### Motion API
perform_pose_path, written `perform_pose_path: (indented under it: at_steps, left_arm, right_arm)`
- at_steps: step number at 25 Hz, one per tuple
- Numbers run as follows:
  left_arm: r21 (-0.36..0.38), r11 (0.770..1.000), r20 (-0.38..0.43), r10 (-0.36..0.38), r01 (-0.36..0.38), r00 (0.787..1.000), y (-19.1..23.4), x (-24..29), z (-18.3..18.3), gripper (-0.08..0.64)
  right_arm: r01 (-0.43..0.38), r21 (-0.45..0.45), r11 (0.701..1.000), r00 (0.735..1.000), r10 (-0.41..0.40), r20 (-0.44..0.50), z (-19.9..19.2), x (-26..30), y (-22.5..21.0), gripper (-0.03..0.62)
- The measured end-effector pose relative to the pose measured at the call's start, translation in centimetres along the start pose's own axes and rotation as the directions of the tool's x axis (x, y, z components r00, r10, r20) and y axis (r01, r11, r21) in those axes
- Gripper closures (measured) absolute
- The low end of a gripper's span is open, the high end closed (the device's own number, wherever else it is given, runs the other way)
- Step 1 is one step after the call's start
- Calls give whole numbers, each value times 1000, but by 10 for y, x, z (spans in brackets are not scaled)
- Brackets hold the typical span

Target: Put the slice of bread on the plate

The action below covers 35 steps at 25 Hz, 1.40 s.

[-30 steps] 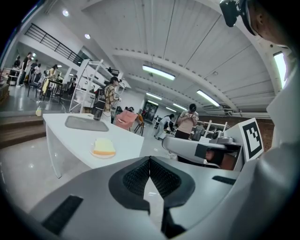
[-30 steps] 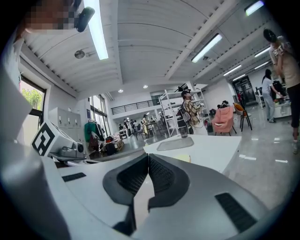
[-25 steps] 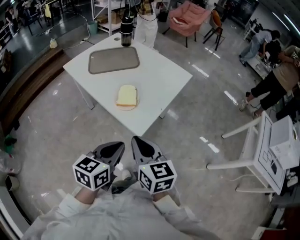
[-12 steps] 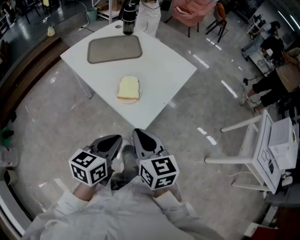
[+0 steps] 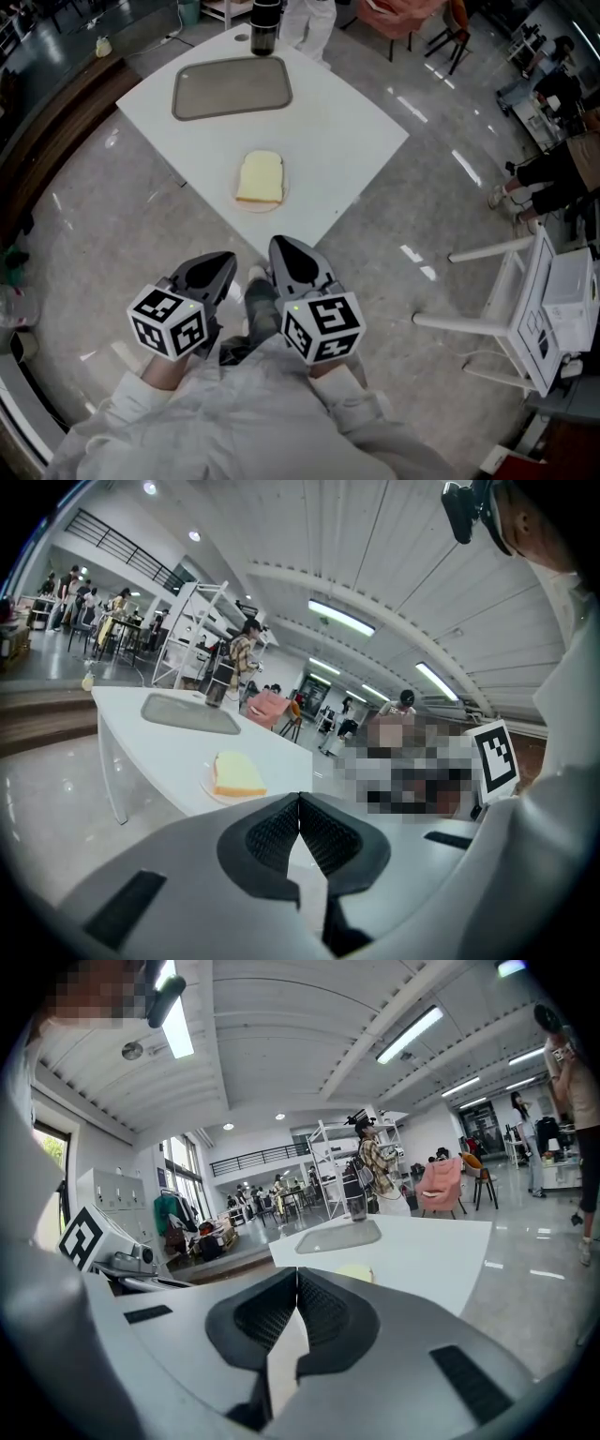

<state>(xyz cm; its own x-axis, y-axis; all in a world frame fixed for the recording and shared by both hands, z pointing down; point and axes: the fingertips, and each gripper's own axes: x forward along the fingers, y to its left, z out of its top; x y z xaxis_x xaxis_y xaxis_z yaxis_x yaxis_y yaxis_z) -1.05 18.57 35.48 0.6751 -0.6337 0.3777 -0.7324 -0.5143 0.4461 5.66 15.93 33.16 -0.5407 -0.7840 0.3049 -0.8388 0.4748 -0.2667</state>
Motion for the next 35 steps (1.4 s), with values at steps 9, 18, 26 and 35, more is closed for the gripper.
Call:
perform_pose_path:
  at_steps: [9, 18, 26, 35]
  left_arm:
    - [-17, 1000, -15, 22, -23, 1000, 49, 61, 44, 551]
    - [-56, 997, -23, 60, -61, 998, 88, 101, 72, 551]
    - [-94, 991, -48, 96, -100, 994, 110, 123, 79, 551]
    - [-95, 989, -68, 104, -110, 992, 112, 140, 80, 551]
  right_arm:
    - [-19, 4, 1000, 999, 19, -38, 25, 70, -46, 578]
    - [-12, 28, 1000, 997, 14, -80, 37, 117, -90, 578]
    - [-18, 54, 998, 993, 24, -118, 36, 147, -114, 578]
    - [-65, 61, 996, 986, 74, -151, 29, 160, -113, 578]
